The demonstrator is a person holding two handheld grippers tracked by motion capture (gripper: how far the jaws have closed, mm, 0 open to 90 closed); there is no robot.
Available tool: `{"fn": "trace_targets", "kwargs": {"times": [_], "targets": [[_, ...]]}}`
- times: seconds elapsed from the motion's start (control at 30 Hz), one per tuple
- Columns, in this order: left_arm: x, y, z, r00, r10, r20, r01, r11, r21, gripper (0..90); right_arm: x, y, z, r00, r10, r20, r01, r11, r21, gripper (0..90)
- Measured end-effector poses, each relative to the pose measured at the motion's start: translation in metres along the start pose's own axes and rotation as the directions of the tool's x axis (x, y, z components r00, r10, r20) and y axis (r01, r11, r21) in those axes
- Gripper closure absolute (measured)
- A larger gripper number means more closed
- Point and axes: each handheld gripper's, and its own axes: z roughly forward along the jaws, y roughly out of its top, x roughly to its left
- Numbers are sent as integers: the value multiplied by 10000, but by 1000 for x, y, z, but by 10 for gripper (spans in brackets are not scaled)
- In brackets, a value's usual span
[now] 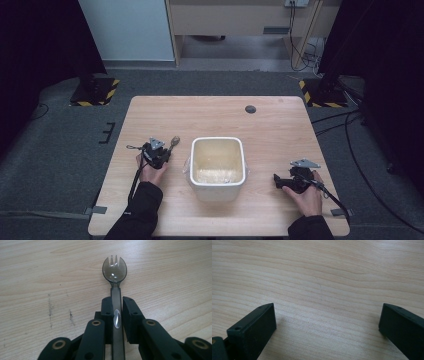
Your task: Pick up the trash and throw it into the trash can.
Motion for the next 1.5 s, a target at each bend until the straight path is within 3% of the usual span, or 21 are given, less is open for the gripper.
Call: {"fn": "trace_targets", "kwargs": {"times": [0.37, 0.6, 0.7, 1.03, 1.5], "targets": [[0, 5, -13, 9999, -77, 140, 86, 9977, -669, 792, 0, 0, 0, 10000, -10, -35, 10, 10000, -15, 13], [5, 10, -30, 9991, -353, 227, 383, 9878, -1510, 792, 0, 0, 0, 10000, -50, -54, 50, 10000, -23, 13], [6, 13, -37, 9990, -384, 247, 419, 9854, -1650, 792, 0, 0, 0, 10000, -56, -58, 56, 10000, -25, 12], [9, 29, -67, 9971, -572, 498, 690, 9565, -2833, 792, -1, -1, 0, 9999, -98, -83, 98, 9999, -30, 12], [0, 53, -116, 9923, -391, 1174, 859, 9007, -4259, 790, -1, -1, 0, 9999, -98, -85, 98, 9999, -29, 12]]}}
